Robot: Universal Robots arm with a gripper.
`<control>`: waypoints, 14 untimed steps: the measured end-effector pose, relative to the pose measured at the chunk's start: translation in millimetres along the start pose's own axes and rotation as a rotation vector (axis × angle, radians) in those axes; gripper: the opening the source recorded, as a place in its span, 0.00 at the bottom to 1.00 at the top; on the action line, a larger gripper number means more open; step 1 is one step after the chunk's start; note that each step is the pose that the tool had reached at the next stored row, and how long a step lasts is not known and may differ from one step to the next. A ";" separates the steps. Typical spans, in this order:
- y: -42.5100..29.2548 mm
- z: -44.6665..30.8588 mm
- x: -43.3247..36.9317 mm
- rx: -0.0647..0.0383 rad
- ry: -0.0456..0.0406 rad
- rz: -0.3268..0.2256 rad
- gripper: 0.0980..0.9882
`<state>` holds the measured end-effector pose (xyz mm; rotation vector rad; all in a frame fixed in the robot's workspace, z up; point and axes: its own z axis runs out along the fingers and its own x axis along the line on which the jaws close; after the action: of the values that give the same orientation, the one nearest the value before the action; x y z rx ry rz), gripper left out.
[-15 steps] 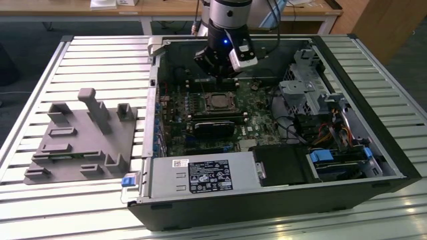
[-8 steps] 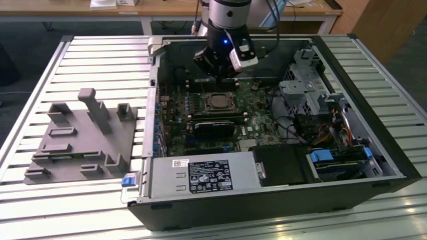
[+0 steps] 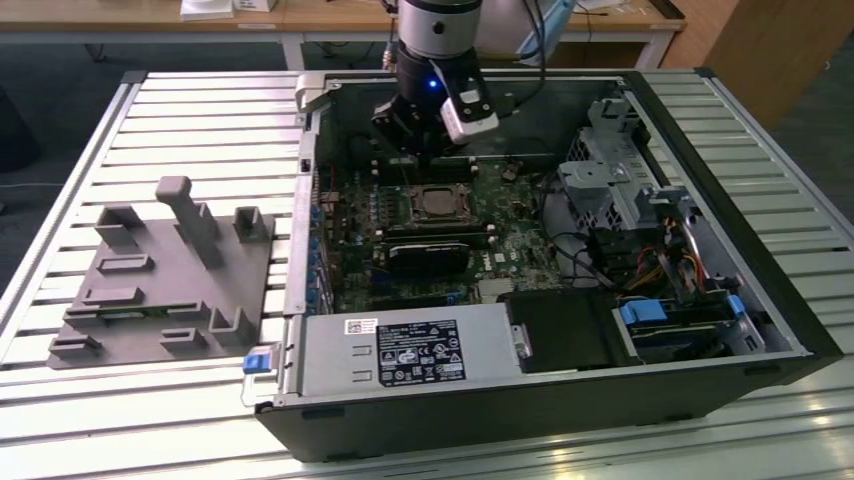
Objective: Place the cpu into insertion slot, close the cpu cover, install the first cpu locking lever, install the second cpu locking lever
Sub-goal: 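Install the first cpu locking lever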
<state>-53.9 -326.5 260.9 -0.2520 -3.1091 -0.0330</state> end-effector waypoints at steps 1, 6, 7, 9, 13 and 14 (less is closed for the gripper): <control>-0.1 0.0 0.6 -0.001 -0.0057 -0.001 0.01; -0.9 0.5 5.6 -0.005 -0.0300 -0.004 0.01; -1.1 0.5 6.8 -0.005 -0.0304 -0.005 0.01; -1.4 0.7 8.4 -0.005 -0.0307 -0.004 0.01; -1.7 0.8 10.7 -0.005 -0.0306 -0.004 0.01; -1.8 0.9 11.1 -0.005 -0.0306 -0.004 0.01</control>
<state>-65.2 -326.5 260.3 -0.2481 -3.1405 -0.0377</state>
